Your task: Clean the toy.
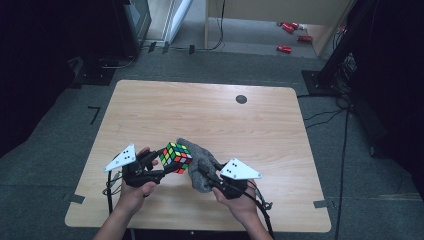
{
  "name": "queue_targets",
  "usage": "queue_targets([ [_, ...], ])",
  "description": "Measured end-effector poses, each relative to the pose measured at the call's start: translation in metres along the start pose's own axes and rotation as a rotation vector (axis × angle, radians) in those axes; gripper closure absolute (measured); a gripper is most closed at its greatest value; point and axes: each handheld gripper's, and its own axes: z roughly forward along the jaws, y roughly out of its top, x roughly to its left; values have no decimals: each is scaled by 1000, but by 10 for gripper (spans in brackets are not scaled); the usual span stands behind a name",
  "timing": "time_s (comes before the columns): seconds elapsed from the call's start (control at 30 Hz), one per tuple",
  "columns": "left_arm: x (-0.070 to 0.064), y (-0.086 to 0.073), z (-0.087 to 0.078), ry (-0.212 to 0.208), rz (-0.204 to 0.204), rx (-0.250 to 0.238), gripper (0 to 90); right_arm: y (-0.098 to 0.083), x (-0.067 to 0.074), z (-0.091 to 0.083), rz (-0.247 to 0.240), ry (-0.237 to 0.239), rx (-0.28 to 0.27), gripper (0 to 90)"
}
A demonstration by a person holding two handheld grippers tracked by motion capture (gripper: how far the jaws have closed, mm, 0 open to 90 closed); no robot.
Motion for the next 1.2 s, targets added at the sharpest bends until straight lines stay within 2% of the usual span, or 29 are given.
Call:
queue_targets([
  [0.1, -2, 0, 2, -26, -19, -13, 348, -3, 7, 4, -17, 14, 5, 734],
  [0.23, 0, 1, 0, -22, -17, -15, 348, -11, 16, 11, -19, 56, 31, 738],
  [0.3, 1, 1, -1, -20, -18, -17, 348, -13, 20, 15, -42, 80, 51, 738],
  [0.4, 1, 1, -2, -23, -16, -15, 348, -11, 24, 15, -89, 57, 52, 737],
  [0.53, 1, 0, 0, -33, -12, -2, 347, -4, 11, 3, -47, 16, -18, 740],
  [0.6, 0, 0, 1, -30, -12, 3, 348, -4, 9, 2, -31, 12, -27, 741],
  [0.67, 0, 0, 1, -28, -14, 3, 348, -7, 12, 5, -46, 28, -6, 741],
  [0.83, 1, 1, -1, -15, -10, -5, 348, -14, 26, 17, -106, 103, 64, 739],
  [0.93, 1, 0, -1, -13, -15, -13, 348, -11, 23, 14, -105, 87, 50, 739],
  [1.1, 0, -2, 2, -16, -8, 3, 348, -4, 7, 2, -21, 13, -35, 737],
  [1.2, 0, -2, 2, -14, -7, 2, 348, -8, 12, 7, -53, 40, 1, 735],
])
